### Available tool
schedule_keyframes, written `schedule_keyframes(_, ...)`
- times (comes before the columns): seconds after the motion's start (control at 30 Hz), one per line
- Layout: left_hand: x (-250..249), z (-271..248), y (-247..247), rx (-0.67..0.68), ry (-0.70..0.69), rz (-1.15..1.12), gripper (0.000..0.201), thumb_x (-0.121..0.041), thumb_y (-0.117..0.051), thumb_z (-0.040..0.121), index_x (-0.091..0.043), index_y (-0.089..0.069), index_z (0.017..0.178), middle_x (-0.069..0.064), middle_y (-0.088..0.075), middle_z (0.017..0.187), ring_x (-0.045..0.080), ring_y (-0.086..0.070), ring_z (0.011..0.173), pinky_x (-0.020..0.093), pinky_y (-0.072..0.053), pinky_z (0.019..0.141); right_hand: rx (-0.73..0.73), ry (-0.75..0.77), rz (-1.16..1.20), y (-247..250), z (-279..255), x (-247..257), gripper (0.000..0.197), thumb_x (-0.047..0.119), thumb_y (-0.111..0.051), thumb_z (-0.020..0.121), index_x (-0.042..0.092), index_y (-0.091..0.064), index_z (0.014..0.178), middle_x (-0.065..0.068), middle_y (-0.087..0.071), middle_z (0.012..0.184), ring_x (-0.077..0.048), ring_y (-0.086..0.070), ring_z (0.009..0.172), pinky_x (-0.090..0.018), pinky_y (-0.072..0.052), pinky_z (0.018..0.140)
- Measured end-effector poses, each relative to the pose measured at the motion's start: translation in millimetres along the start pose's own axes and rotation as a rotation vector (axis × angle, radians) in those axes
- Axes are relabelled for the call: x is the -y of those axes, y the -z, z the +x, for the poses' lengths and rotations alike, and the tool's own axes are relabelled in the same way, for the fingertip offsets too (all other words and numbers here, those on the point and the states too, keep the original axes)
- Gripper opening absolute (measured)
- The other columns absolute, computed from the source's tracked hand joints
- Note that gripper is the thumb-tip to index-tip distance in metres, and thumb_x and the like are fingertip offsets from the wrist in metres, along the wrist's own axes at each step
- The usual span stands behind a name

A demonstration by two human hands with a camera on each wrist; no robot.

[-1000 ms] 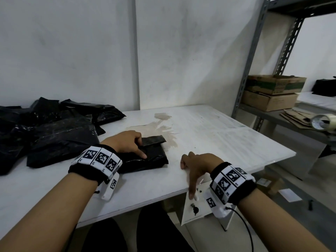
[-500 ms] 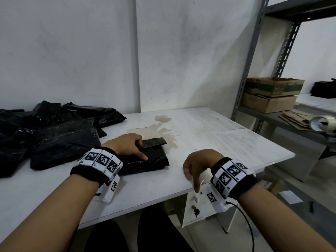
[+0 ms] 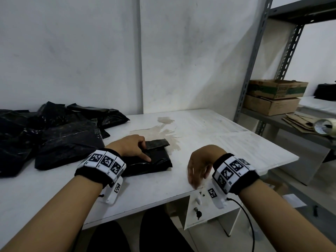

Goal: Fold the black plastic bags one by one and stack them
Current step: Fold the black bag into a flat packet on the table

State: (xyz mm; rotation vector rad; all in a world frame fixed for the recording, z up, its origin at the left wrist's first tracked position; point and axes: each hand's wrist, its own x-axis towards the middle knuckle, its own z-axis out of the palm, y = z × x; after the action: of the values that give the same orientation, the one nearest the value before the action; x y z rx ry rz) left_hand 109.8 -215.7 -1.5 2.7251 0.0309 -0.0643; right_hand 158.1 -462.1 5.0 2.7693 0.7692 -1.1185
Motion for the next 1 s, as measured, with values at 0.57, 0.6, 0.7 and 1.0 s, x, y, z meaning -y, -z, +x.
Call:
schedule_keyframes(0.57, 2, 3, -1, 0.000, -0.012, -0.004, 0.042, -0.038, -0.085, 0.065, -0.021, -0.053, 0.085, -0.006, -0.051, 0.096, 0.015, -0.050, 0.092, 0.027, -0.039, 0.077, -0.611, 0.014, -0.087, 52, 103, 8, 0.051, 0.005, -0.044, 0.095, 0.022, -0.043, 0.144, -0.018, -0.041, 0.140, -0.033, -0.048, 0.124, -0.033, -0.041, 0.095)
schedule_keyframes(0.6, 2, 3, -1, 0.000, -0.012, -0.001, 0.042, -0.038, -0.085, 0.065, -0.020, -0.053, 0.086, -0.006, -0.051, 0.096, 0.015, -0.050, 0.092, 0.027, -0.040, 0.078, -0.637, 0.017, -0.085, 53, 106, 8, 0.047, 0.004, -0.045, 0.094, 0.019, -0.048, 0.139, -0.017, -0.046, 0.137, -0.031, -0.050, 0.122, -0.033, -0.042, 0.092)
schedule_keyframes(0.7, 2, 3, -1, -0.001, -0.011, 0.009, 0.043, -0.038, -0.084, 0.066, -0.020, -0.052, 0.088, -0.006, -0.050, 0.095, 0.015, -0.049, 0.091, 0.027, -0.040, 0.078, -0.708, 0.017, -0.095, 59, 110, 8, 0.037, -0.001, -0.045, 0.091, 0.012, -0.051, 0.125, -0.015, -0.055, 0.126, -0.031, -0.057, 0.109, -0.034, -0.043, 0.078)
schedule_keyframes(1.0, 1, 3, -1, 0.005, -0.009, 0.028, 0.043, -0.041, -0.084, 0.066, -0.022, -0.049, 0.084, -0.004, -0.051, 0.099, 0.016, -0.049, 0.095, 0.029, -0.041, 0.083, -0.746, 0.080, -0.211, 71, 125, 9, 0.030, 0.001, -0.054, 0.090, 0.021, -0.066, 0.108, -0.009, -0.051, 0.121, -0.028, -0.058, 0.105, -0.031, -0.043, 0.076)
